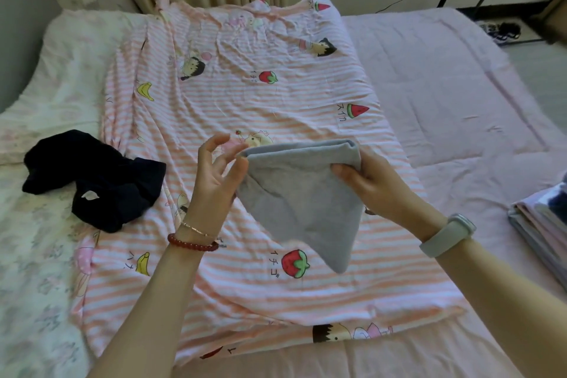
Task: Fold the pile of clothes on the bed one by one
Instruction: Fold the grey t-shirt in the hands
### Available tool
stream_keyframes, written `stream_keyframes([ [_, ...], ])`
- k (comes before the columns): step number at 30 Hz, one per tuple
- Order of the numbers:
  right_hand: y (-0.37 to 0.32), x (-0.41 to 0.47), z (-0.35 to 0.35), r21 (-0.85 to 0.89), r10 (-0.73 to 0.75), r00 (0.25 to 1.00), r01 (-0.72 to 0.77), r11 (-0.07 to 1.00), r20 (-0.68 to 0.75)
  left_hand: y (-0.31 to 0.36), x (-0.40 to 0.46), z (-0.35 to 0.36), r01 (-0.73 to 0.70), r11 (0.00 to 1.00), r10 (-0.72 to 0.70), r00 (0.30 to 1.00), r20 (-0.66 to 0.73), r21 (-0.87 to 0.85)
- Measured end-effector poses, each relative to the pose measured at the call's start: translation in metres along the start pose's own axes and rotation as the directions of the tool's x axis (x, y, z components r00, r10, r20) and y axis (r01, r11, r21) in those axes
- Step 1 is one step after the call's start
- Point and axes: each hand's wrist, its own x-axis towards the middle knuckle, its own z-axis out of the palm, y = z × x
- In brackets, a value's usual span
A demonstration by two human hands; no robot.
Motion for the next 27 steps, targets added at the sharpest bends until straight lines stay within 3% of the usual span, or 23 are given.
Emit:
stream_keyframes([
  [3,-0.001,-0.003,0.003,0.049,0.018,1.000,-0.016,0.999,-0.024,-0.011,-0.016,0.013,0.074,0.995,-0.081,0.991,-0.109,-0.065],
  [7,0.002,-0.011,0.005,0.097,0.046,0.996,-0.038,0.995,-0.080,-0.026,-0.033,0.027,0.053,0.981,-0.012,0.976,-0.216,0.186],
  [12,0.004,-0.030,0.002,0.172,0.079,0.990,-0.058,0.983,-0.118,-0.022,-0.038,0.028,0.139,0.962,-0.186,0.964,-0.188,-0.235],
  [17,0.003,-0.039,0.000,0.165,0.091,0.989,-0.071,0.984,-0.118,-0.016,-0.032,0.024,0.196,0.961,-0.225,0.964,-0.143,-0.193],
  [22,0.001,-0.044,-0.004,0.128,0.061,0.995,-0.052,0.990,-0.072,-0.012,-0.025,0.024,0.149,0.982,-0.125,0.974,-0.188,0.116],
  [27,0.000,-0.051,-0.004,0.116,0.043,0.997,-0.035,0.993,-0.069,-0.017,-0.025,0.020,0.182,0.983,-0.172,0.919,-0.355,-0.007],
])
